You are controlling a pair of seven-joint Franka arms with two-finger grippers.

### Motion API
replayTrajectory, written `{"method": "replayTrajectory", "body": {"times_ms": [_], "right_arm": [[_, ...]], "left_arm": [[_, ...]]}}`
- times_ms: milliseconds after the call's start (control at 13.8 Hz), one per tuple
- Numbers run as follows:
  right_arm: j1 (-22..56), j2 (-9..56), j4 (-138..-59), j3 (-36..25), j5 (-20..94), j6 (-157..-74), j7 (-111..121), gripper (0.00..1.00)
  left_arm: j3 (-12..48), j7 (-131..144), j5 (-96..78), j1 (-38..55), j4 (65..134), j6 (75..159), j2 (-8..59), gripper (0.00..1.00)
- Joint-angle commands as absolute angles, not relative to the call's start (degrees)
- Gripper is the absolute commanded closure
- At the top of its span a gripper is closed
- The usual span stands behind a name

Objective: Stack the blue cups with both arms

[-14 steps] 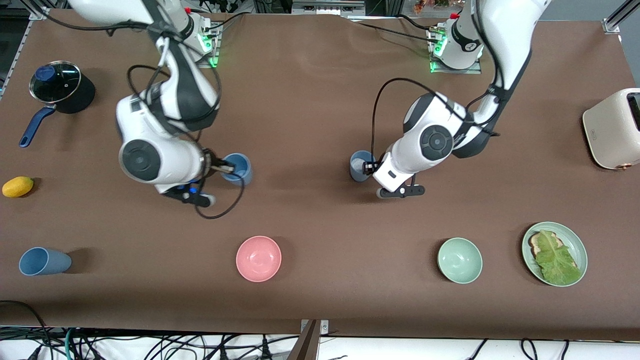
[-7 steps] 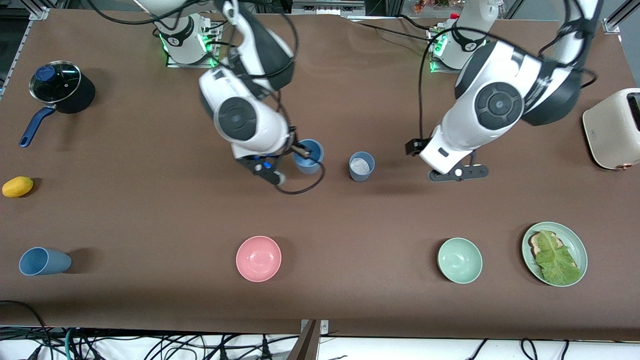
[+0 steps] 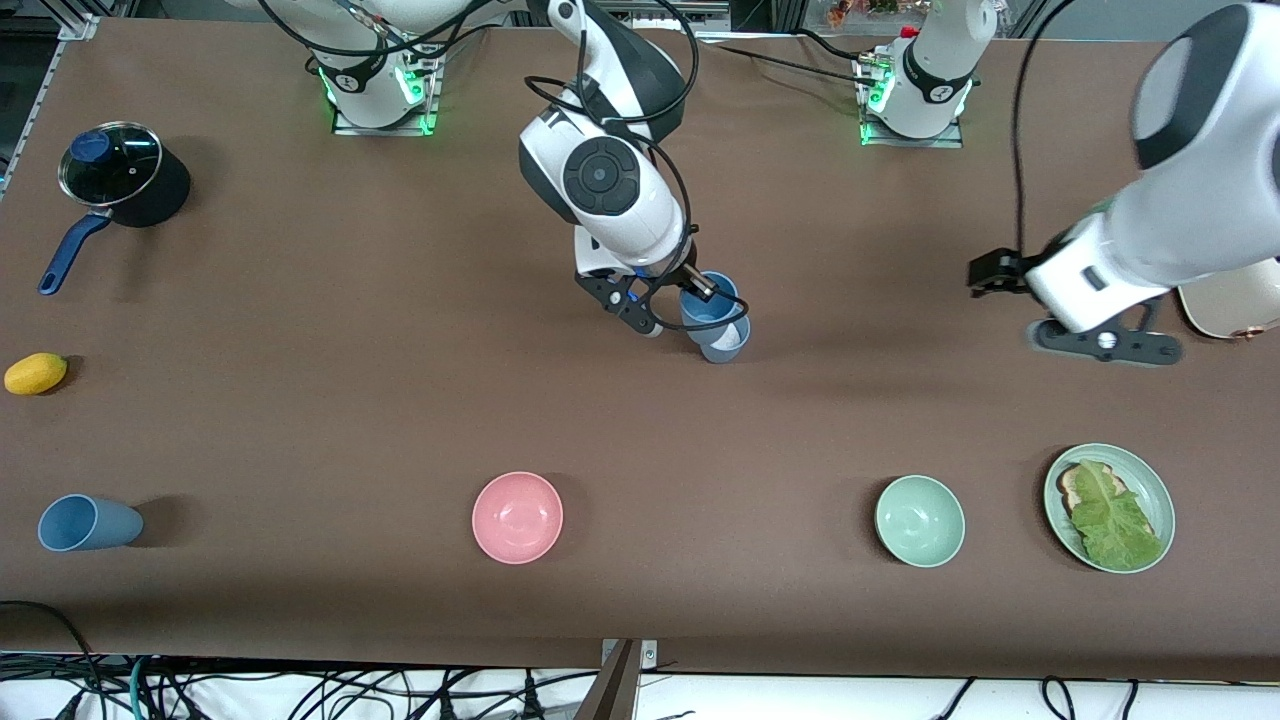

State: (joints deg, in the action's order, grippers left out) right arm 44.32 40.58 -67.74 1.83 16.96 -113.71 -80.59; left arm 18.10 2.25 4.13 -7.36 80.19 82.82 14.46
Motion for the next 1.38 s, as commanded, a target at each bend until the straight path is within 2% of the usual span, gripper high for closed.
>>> {"method": "replayTrajectory", "body": {"times_ms": [0,145,218,436,655,727,800,873,1091,1309], "right_arm": [[45.61,43.15,-64.16,1.32,18.19,-114.52,-83.22,1.0],[45.79,43.59,-64.16,1.32,18.19,-115.57,-83.41,1.0],[46.05,44.2,-64.16,1.32,18.19,-116.01,-83.5,1.0],[46.41,44.82,-64.16,1.23,18.19,-116.1,-83.41,1.0],[46.41,45.44,-64.16,1.23,18.11,-116.1,-83.32,1.0],[46.41,45.44,-64.16,1.23,18.11,-116.1,-83.32,0.78],[46.41,45.44,-64.16,1.23,17.93,-116.1,-83.23,0.2],[46.41,45.35,-64.07,1.06,17.15,-116.02,-82.54,0.0],[45.79,44.3,-64.07,0.71,16.17,-113.92,-80.95,0.0],[39.93,42.46,-64.16,0.79,16.35,-104.1,-69.14,0.0]], "left_arm": [[9.54,-0.17,-0.24,-1.52,86.62,87.59,8.82,0.0],[4.42,-0.18,-0.53,1.39,94.89,95.07,3.02,0.0],[2.74,-0.09,-0.53,2.97,97.44,96.23,1.16,0.0],[1.76,0.96,-0.44,5.27,100.8,96.15,-2.8,0.0],[1.67,0.97,-1.66,4.31,98.63,95.1,-1.24,0.0],[1.67,0.88,-1.67,4.13,98.53,95.1,-1.06,0.0],[1.67,0.97,-1.58,4.13,98.53,95.1,-1.05,0.0],[1.67,0.97,-1.5,4.04,98.53,95.1,-1.05,0.0],[1.84,1.23,-1.58,3.43,98.44,95.19,-0.97,0.0],[1.76,1.76,-1.41,3.25,98.44,95.1,-1.05,0.0]]}}
